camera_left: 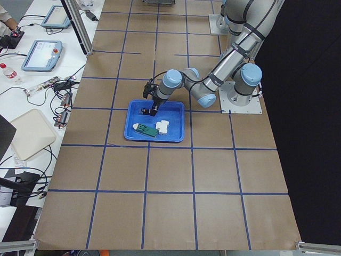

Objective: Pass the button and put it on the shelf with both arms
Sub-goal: 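Close the left gripper on the red push button while the right arm rises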

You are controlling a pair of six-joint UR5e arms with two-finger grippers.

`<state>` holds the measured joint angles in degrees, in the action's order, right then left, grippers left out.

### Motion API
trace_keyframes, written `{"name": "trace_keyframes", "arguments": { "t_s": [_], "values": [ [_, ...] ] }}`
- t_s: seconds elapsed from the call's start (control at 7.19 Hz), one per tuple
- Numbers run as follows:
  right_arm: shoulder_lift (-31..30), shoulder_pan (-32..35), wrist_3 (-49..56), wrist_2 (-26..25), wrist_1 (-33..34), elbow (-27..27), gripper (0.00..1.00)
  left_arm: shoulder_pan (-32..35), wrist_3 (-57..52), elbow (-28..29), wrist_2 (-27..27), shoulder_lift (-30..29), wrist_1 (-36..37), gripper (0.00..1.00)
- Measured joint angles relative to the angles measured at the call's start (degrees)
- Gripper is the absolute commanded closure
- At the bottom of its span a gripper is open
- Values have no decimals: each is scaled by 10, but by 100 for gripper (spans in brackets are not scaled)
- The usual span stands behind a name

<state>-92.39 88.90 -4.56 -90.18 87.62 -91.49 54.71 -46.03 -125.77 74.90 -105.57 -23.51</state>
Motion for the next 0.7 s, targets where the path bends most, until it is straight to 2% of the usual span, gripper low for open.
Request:
{"name": "trace_keyframes", "arguments": {
  "t_s": [0.42,0.7],
  "values": [
    [0,-6,-35,3,2,1,0,0,6,-6,-1,-36,44,13],
    [2,-15,-141,21,5,2,0,2,42,-7,-2,-45,50,14]
  ]
}}
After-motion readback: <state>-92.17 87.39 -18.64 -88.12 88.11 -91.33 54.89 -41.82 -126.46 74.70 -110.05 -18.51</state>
